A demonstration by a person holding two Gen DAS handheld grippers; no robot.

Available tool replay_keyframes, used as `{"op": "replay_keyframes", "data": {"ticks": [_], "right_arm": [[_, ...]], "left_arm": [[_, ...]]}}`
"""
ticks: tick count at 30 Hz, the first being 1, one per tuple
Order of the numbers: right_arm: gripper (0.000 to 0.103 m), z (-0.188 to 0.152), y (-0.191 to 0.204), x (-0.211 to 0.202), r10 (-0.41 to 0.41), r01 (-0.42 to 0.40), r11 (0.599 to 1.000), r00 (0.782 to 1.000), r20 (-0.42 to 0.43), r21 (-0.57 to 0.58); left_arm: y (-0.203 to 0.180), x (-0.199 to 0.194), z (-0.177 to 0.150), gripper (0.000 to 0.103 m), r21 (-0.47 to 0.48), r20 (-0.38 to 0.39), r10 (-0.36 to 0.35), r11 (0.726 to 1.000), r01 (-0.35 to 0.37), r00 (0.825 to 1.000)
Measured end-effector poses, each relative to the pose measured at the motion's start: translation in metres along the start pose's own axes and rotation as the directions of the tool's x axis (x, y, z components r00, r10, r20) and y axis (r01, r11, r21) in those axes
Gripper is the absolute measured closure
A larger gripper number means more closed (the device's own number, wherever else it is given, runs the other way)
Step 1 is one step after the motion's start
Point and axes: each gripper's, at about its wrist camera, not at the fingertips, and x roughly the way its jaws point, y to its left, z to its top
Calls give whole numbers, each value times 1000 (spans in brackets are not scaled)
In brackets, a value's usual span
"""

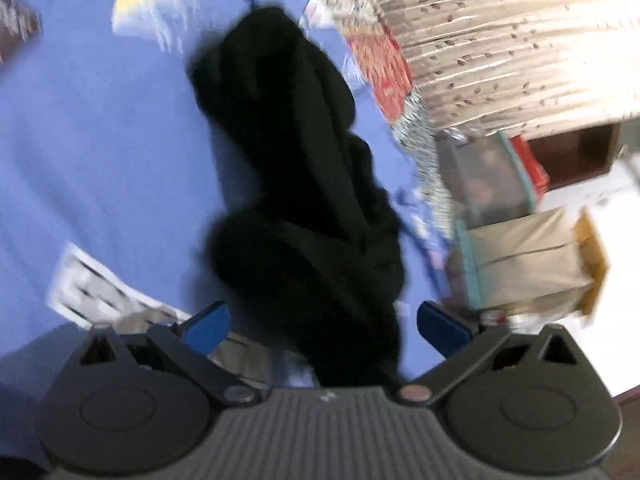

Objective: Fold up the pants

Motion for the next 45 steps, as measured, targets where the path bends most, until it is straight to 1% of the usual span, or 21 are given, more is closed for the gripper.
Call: {"op": "replay_keyframes", "data": {"ticks": [1, 3, 4, 5, 9, 12, 13, 16, 18, 20, 21, 24, 27, 29, 31, 32, 34, 35, 40, 42, 45], "right_arm": [[93, -1, 6, 1, -3, 3, 999, 1000, -5, -32], [93, 2, 12, 8, -24, 23, 998, 999, -23, -63], [90, 4, 10, 11, -20, 19, 999, 999, -30, -40], [86, 5, 3, 11, -16, 16, 1000, 999, -39, -12], [84, 20, -37, -6, -13, 16, 995, 999, -30, 103], [67, 46, -87, -26, -189, 180, 969, 981, 38, 169], [64, 56, -102, -30, -254, 241, 953, 966, 55, 183], [58, 83, -159, -29, -483, 459, 863, 872, 80, 210], [56, 104, -206, -18, -570, 536, 793, 821, 39, 290], [51, 129, -234, 0, -558, 518, 782, 829, 21, 346], [42, 144, -245, 13, -549, 513, 783, 836, 5, 352], [28, 179, -261, 63, -519, 518, 825, 853, -62, 227], [20, 186, -277, 105, -519, 531, 831, 847, -115, 166], [20, 180, -304, 123, -467, 495, 838, 868, -167, 229], [21, 174, -314, 144, -421, 475, 832, 877, -229, 287], [30, 168, -317, 152, -401, 469, 833, 877, -265, 293], [81, 163, -297, 161, -451, 498, 851, 856, -253, 168], [88, 161, -285, 158, -431, 472, 871, 868, -247, 136], [89, 189, -274, 82, -471, 444, 823, 882, -12, 355], [89, 205, -272, 15, -503, 381, 794, 850, 158, 474], [89, 205, -267, -97, -566, 246, 741, 730, 384, 625]], "left_arm": [[1, 7, 1, 6, -29, -15, -28, 999, 28, 999], [-1, 22, 0, 54, -21, -36, -22, 1000, 21, 999], [-3, 31, 0, 85, 9, -47, 30, 1000, -30, 998], [-3, 35, 2, 91, 17, -50, 59, 998, -58, 997], [3, 36, -2, 92, 35, -18, 142, 989, -141, 990], [9, 25, -11, 89, 32, -6, 147, 989, -146, 989], [9, 25, -12, 81, 24, 1, 162, 987, -162, 987], [7, 22, -10, 32, -7, 20, 218, 976, -218, 976], [-1, 29, -5, 27, 20, 27, 236, 971, -237, 971], [-4, 35, -2, 27, 42, 12, 240, 970, -241, 971], [-7, 40, 0, 27, 47, 7, 244, 969, -244, 970], [-2, 44, -1, 35, 53, -20, 253, 966, -251, 967], [4, 46, -3, 43, 48, -53, 266, 963, -264, 963], [8, 43, -1, 56, 55, -73, 274, 961, -270, 959], [7, 44, -4, 72, 71, -82, 261, 964, -255, 962], [6, 45, -6, 82, 79, -83, 256, 965, -250, 963], [1, 48, -8, 88, 97, -69, 264, 962, -257, 962], [-1, 47, -9, 91, 107, -59, 268, 959, -261, 962], [-19, 18, -2, 93, 151, 55, 260, 952, -266, 964], [-32, -6, 6, 94, 167, 139, 231, 953, -253, 963], [-45, -51, 12, 94, 177, 273, 175, 957, -228, 946]]}}
